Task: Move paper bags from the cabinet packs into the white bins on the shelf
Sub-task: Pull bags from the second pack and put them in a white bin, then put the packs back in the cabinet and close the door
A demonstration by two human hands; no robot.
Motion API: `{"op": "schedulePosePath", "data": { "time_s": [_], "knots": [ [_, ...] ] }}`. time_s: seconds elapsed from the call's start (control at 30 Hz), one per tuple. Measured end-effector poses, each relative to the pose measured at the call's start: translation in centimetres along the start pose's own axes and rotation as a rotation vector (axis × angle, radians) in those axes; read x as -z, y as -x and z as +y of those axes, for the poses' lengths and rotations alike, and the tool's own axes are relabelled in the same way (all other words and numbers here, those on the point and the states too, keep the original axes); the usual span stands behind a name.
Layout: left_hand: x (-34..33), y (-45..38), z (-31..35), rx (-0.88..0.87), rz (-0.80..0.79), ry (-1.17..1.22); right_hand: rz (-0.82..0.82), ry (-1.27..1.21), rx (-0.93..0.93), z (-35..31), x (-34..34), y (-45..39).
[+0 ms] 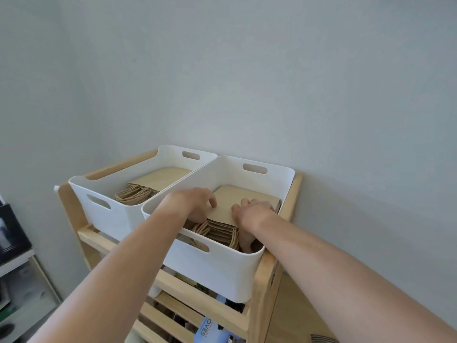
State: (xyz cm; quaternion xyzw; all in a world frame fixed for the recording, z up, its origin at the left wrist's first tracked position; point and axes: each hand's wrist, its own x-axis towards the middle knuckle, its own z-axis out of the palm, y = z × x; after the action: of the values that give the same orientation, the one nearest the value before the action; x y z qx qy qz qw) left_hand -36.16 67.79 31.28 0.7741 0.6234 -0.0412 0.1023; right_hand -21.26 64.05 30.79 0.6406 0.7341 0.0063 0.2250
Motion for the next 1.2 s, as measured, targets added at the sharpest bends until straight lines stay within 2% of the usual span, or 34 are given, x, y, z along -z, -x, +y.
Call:
{"op": "schedulePosePath", "data": {
  "time_s": [0.13,0.2,0.27,0.4,0.57,0.67,0.73,1.0,1.13,1.2],
  "knots": [
    [0.7,1.8,0.4,-0.060,0.243,0.216,-0.001,-0.007,-0.014,0.1,0.1,0.8],
    [1.2,2.7,1.1,-0.060,0.353,0.208,-0.014,-0.034,0.006,0.6,0.7,1.5],
    [1.6,3.3,1.8,-0.026,0.395,0.151,-0.043,-0.059,0.031,1.4,1.7,2.1],
    [1.3,3.7,3.0,0.050,0.370,0.158,-0.071,-0.106,0.004,4.1,3.5,4.1],
    [-0.1,4.2,6.7,0.057,0.282,0.233,0.149,-0.253,-0.124,8.7,0.8,6.7],
    [-0.3,4.6,10.1,-0.015,0.339,0.202,0.312,-0.342,-0.160,11.5,-2.3,7.4],
    [-0.4,4.9,12.4,-0.068,0.386,0.192,0.357,-0.337,-0.192,13.5,-4.2,7.9],
    [-2.7,5.4,22.1,-0.275,0.503,0.126,0.300,-0.397,-0.355,18.6,-10.4,10.8],
    [-7.5,5.6,26.0,-0.388,0.490,0.160,0.215,-0.403,-0.407,19.5,-15.1,12.4],
    [-11.2,5.9,27.5,-0.391,0.449,0.216,0.165,-0.446,-0.425,19.5,-18.3,13.0]
  ]
}}
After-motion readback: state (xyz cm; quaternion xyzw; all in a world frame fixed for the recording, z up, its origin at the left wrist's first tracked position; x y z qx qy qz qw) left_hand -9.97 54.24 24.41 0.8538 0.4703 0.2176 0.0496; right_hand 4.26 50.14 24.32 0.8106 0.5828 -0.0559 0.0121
